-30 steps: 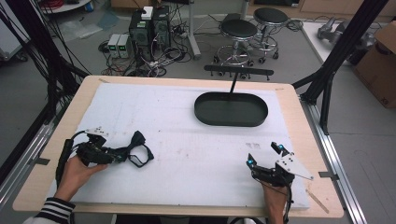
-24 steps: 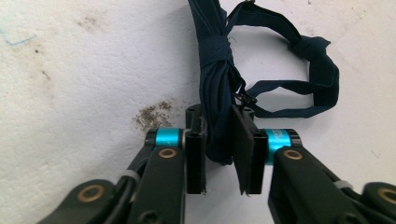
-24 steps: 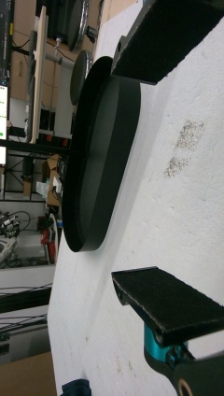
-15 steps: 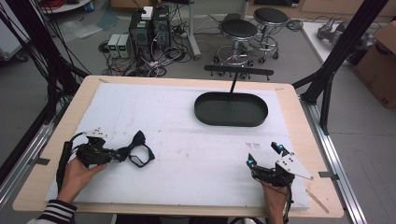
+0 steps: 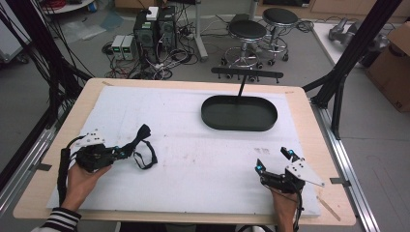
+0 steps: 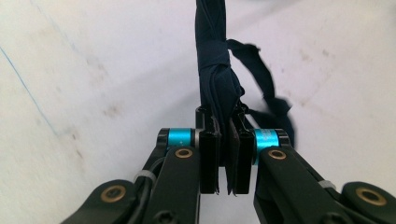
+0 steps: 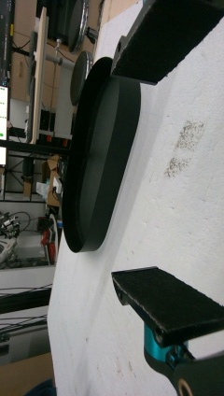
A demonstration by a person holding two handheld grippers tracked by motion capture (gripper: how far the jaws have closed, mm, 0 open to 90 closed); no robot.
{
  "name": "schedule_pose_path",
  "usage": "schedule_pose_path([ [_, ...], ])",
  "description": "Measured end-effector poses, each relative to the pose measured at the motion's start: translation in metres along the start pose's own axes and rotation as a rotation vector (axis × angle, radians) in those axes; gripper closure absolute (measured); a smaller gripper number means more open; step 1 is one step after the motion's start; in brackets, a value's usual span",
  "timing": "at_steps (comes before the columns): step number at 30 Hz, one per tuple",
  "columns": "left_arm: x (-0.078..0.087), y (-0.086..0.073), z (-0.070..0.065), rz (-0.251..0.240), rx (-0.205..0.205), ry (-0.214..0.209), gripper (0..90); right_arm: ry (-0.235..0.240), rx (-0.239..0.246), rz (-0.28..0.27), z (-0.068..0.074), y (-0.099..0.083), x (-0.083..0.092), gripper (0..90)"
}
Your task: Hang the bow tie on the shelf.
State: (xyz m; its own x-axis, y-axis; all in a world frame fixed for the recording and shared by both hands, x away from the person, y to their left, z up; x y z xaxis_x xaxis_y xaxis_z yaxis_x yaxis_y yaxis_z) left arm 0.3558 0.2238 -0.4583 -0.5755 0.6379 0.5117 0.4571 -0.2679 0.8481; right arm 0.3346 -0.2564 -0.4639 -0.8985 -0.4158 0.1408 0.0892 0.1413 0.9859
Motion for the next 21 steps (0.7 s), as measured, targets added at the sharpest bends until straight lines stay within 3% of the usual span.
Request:
schedule_pose_path([
  [3,0.002,0.006,-0.002,-0.041,-0.01,-0.001,85.0,0.0,-0.001,0.001,0.0,0.0,0.0,3.1],
  [4,0.004,0.012,-0.004,-0.07,-0.031,0.004,85.1,0.001,-0.001,0.0,0.0,0.0,0.0,3.1],
  [8,0.004,0.022,-0.008,-0.103,-0.058,0.008,85.2,0.002,-0.005,0.005,0.001,0.0,0.0,3.1],
  [12,0.003,0.045,-0.015,-0.169,-0.096,-0.001,85.2,0.0,-0.009,0.006,0.001,0.0,0.0,3.1],
  [16,-0.003,0.057,-0.022,-0.19,-0.122,-0.007,85.1,-0.001,-0.004,0.002,0.0,0.0,0.0,3.1],
  [19,-0.007,0.063,-0.025,-0.204,-0.118,-0.014,85.2,0.0,-0.004,0.001,0.0,0.0,0.0,3.1],
  [21,-0.011,0.07,-0.028,-0.229,-0.093,-0.035,85.2,0.0,-0.007,0.0,0.0,0.0,0.0,3.1],
])
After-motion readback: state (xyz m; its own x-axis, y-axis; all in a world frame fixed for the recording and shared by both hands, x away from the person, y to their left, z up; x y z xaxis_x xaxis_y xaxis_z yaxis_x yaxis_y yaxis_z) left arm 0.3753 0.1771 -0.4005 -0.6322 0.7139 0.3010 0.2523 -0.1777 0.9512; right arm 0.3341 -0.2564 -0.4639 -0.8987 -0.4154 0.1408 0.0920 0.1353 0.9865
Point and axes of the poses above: each handheld gripper's, and its own axes: x roughly backward along the jaws, y roughly out of its top, z roughly to its left, the point moved 9 cm from there along -x, roughly forward along the jaws, and after that the axes turned 3 degrees about x, right-handed, at the moved point
